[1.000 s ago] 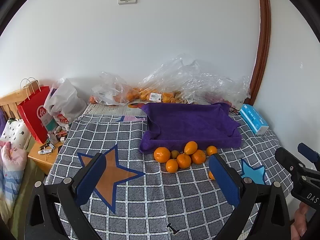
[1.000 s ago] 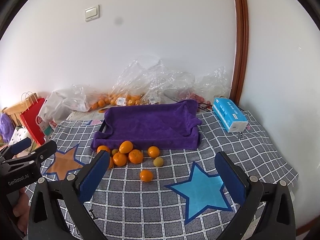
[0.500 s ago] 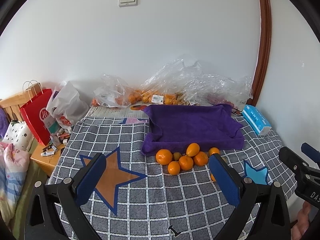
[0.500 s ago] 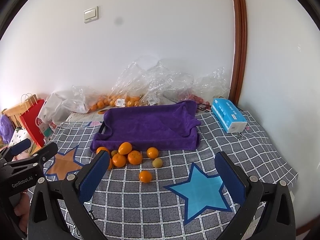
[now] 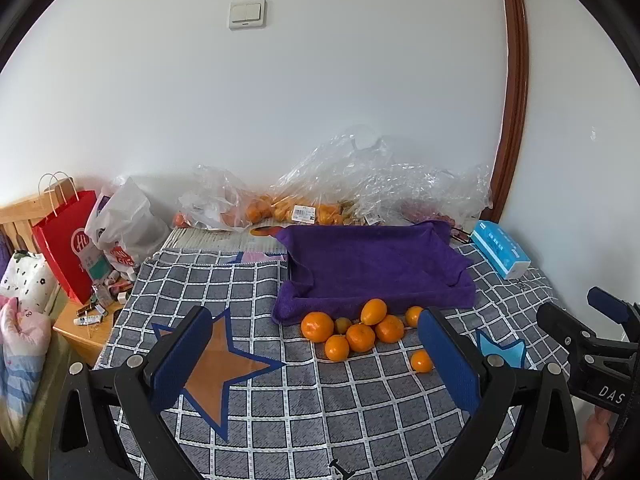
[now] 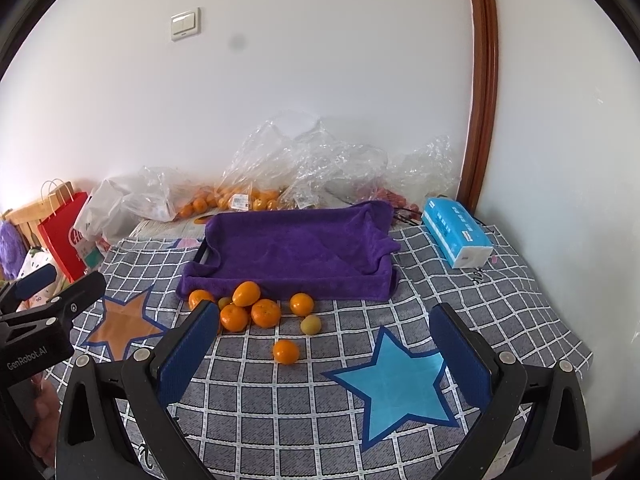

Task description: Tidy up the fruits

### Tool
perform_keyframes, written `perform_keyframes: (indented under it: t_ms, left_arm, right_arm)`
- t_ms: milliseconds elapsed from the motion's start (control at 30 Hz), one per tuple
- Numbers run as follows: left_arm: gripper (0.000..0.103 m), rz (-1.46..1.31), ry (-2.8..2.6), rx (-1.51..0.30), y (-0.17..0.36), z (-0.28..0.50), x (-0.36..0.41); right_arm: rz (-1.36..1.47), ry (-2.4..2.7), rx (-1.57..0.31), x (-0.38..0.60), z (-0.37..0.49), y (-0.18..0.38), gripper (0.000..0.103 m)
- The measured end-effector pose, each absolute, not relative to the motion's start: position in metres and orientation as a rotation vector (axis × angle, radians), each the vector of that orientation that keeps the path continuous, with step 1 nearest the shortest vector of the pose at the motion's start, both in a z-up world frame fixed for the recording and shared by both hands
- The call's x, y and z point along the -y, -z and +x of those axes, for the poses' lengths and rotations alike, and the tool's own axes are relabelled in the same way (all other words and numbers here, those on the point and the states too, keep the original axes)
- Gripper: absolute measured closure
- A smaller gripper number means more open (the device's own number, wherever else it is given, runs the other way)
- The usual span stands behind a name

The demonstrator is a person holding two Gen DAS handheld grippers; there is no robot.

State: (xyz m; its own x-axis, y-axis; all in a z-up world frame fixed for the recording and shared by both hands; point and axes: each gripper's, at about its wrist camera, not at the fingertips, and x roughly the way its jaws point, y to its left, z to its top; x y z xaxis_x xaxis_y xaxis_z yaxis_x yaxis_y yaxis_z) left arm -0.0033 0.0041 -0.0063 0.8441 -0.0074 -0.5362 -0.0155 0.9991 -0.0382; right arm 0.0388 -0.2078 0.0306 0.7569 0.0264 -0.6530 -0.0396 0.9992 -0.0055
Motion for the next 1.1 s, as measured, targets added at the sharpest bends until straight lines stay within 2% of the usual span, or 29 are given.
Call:
perform_keyframes:
  t_ms: [633,1100]
  left_arm:
    - [0.000,-0.049,0.018,-0.617,0.031,0.021,-0.019]
    - [0.001,-0.100,0.008,-0.649,0.062,0.051,-0.046]
  right_arm:
    - [0.023,-0.035,-0.729,0.212,0.064,0.000,0.000]
    - [-0.060,-0.050,-0.683,0.194,0.084,0.036,0.000]
